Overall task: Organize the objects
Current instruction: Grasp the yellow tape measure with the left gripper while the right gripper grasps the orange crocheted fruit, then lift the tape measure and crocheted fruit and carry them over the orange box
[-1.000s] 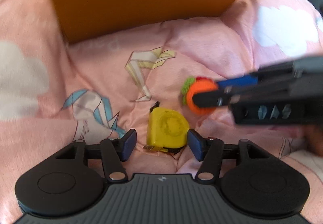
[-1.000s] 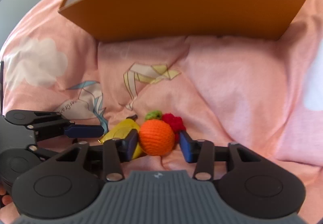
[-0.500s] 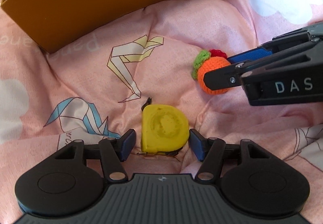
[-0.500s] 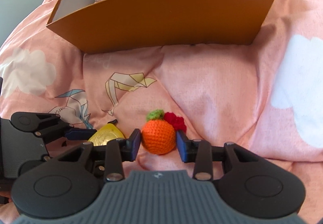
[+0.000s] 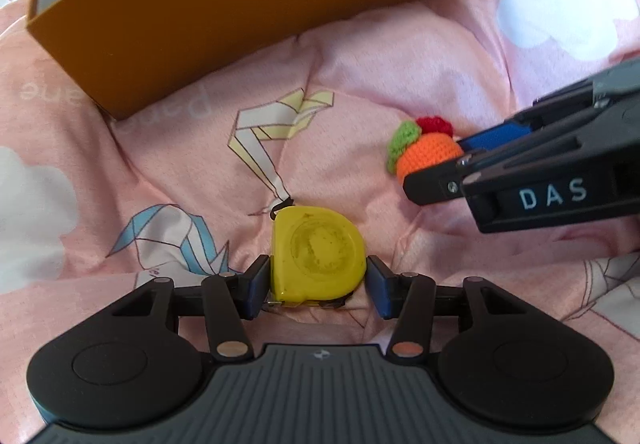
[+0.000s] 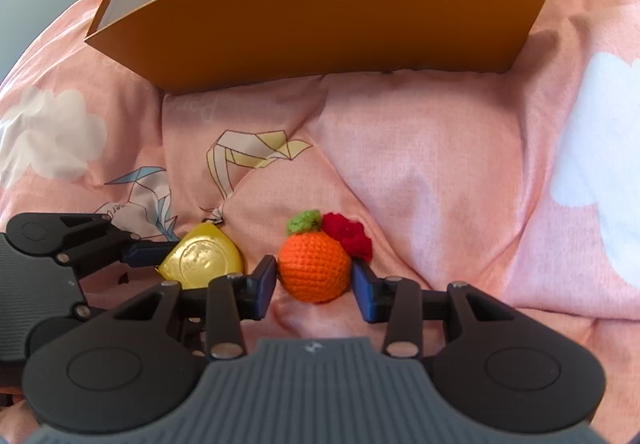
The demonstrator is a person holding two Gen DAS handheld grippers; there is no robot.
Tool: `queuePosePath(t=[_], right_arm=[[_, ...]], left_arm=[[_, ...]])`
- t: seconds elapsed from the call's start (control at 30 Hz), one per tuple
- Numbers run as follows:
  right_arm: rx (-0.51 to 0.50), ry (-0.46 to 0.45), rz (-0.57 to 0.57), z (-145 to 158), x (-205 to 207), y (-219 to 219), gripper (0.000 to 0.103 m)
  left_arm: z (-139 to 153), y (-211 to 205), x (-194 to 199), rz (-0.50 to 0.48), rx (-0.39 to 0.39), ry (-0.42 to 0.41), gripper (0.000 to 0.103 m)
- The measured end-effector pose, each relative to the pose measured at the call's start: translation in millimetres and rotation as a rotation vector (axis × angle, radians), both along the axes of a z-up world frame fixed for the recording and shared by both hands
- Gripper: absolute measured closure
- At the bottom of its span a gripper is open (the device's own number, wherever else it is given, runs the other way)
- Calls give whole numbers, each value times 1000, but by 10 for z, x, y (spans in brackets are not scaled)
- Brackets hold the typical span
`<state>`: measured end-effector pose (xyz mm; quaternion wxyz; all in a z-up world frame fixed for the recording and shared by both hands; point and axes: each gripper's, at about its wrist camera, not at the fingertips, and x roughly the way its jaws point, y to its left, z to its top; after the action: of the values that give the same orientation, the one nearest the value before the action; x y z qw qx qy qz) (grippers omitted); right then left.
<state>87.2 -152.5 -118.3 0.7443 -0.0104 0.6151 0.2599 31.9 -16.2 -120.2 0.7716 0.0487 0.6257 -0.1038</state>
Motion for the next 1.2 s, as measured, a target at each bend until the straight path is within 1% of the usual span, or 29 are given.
queuePosePath(t=[0.13,0.27,0.4,0.43,0.53,0.73,0.9,1.03,1.2], right_arm=[[0,0,-2,-1,-3,9,60],[9,-11,-6,32,-4,-1,61],[21,-44,-14,132,-2,-35,61],[19,-59,-16,165,-1,-42,61],[16,-109,-20,285,17,-65,61],[28,-194,-2,554,77,-110,61],[38,-288,41,859,112,-128,61],[58,-372,62,1164,154,-174,61],[55,-487,83,1496,280,-199,62]], left_arm=[[58,138,-3,57,-59,-13,45],[163,188,18,91,-103,-42,45],[284,229,10,120,-143,-77,45],[329,248,-22,125,-149,-90,45],[405,244,57,133,-167,-130,45],[753,217,113,113,-219,-208,45],[1064,182,208,84,-255,-287,45],[1290,163,319,78,-279,-342,45],[1466,143,539,69,-266,-402,45]])
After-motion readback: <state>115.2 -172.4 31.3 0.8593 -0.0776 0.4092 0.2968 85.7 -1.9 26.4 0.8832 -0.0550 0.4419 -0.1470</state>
